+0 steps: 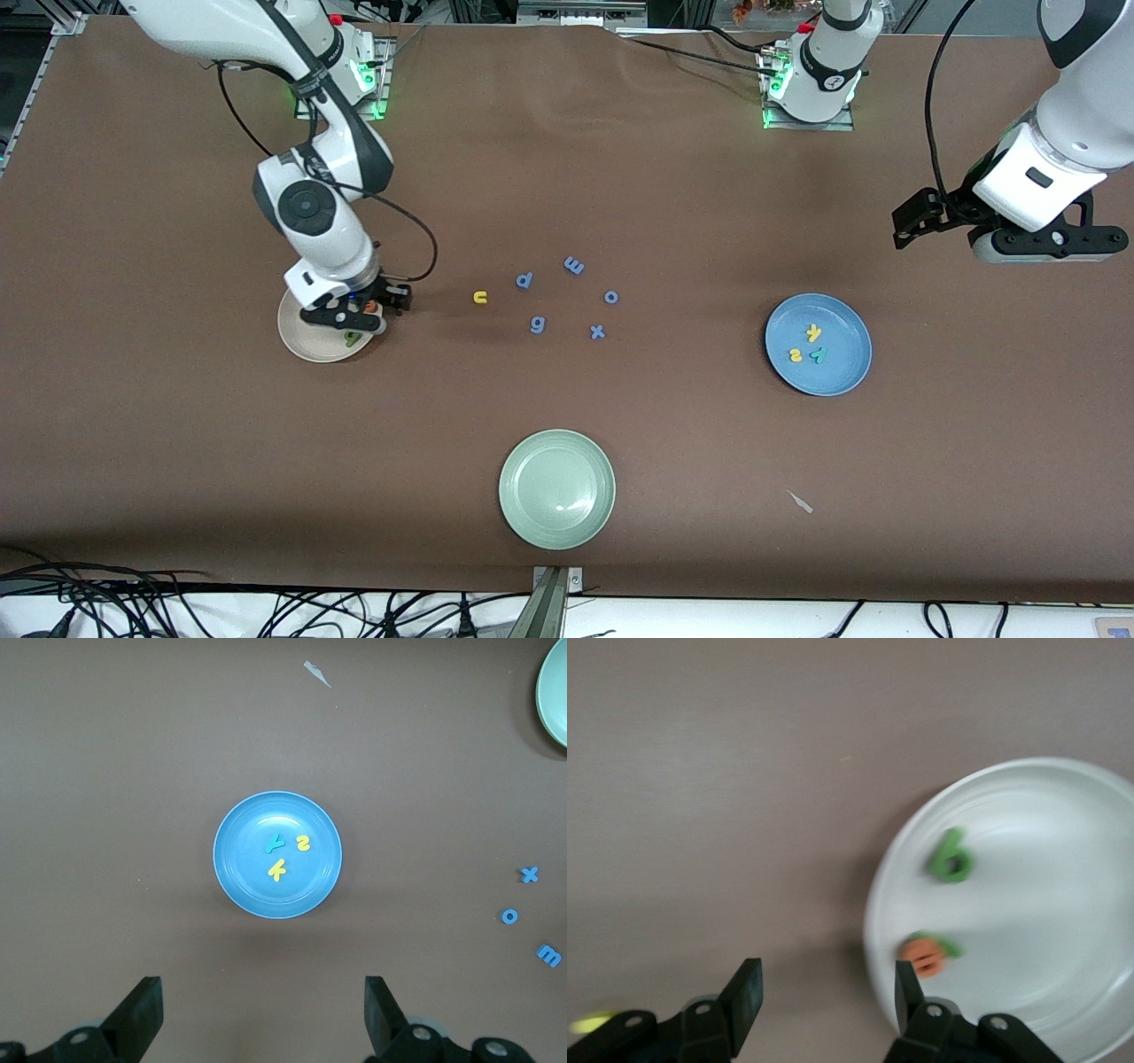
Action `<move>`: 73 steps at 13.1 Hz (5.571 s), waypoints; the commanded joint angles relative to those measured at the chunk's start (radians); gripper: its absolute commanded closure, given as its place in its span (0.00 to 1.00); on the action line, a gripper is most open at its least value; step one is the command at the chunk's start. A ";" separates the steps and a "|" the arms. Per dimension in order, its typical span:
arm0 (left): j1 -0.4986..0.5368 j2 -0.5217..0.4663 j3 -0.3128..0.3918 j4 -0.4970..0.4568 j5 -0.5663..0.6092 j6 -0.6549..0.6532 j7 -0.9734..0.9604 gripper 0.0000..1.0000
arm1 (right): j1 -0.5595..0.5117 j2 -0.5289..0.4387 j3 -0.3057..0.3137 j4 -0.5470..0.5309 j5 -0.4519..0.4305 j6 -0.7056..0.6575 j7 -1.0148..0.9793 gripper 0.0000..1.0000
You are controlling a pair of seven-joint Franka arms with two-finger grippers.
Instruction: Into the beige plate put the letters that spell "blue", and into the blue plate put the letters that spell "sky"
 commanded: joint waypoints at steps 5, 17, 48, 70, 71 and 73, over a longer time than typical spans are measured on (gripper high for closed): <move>0.015 -0.017 -0.010 -0.002 -0.011 -0.017 0.023 0.00 | 0.102 0.133 0.052 0.090 -0.050 0.017 0.347 0.32; 0.015 -0.018 -0.010 -0.002 -0.011 -0.017 0.024 0.00 | 0.156 0.224 0.052 0.089 -0.233 0.119 0.552 0.46; 0.011 -0.018 -0.010 0.000 -0.011 -0.028 0.024 0.00 | -0.059 -0.194 -0.159 0.361 0.258 -0.654 -0.612 0.00; 0.010 -0.012 -0.008 0.015 -0.009 -0.034 0.024 0.00 | 0.034 -0.235 -0.329 0.604 0.283 -0.877 -0.848 0.00; 0.008 -0.012 -0.008 0.015 -0.009 -0.034 0.023 0.00 | 0.034 -0.233 -0.329 0.604 0.283 -0.874 -0.850 0.00; 0.007 -0.010 -0.010 0.017 -0.009 -0.033 0.023 0.00 | 0.033 -0.233 -0.330 0.601 0.278 -0.875 -0.851 0.00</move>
